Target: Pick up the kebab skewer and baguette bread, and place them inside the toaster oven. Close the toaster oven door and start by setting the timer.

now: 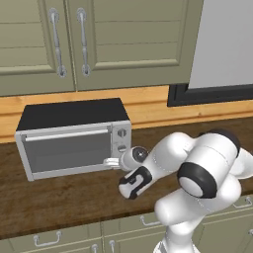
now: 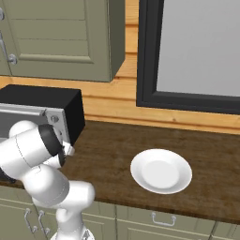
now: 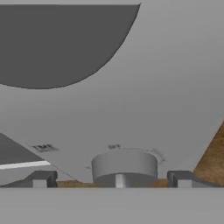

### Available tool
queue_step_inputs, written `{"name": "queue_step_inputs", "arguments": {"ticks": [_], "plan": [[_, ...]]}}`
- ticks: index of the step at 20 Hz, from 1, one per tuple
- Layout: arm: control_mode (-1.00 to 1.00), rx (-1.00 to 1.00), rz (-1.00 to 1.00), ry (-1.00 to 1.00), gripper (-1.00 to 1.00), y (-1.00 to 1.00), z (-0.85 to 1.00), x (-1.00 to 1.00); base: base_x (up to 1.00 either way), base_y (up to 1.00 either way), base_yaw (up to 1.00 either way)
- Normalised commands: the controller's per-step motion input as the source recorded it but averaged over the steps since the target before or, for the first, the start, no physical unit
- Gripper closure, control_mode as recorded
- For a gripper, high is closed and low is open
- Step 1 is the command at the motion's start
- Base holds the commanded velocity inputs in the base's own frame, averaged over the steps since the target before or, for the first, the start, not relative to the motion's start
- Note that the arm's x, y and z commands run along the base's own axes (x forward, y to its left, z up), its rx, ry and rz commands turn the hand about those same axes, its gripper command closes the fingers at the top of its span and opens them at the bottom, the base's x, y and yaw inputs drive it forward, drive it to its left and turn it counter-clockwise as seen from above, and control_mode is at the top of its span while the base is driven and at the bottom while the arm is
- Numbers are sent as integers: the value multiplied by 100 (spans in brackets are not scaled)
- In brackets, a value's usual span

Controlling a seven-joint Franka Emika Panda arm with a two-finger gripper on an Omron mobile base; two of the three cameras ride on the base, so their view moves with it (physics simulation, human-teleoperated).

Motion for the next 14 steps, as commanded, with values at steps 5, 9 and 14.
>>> {"name": "queue_step_inputs", "arguments": {"ticks": [5,9,14], "plan": [[-100,0,1,0,-100,0,0,0,0,0,0],[-100,0,0,0,-100,0,0,0,0,0,0],[-100,0,0,0,100,0,0,0,0,0,0]]}}
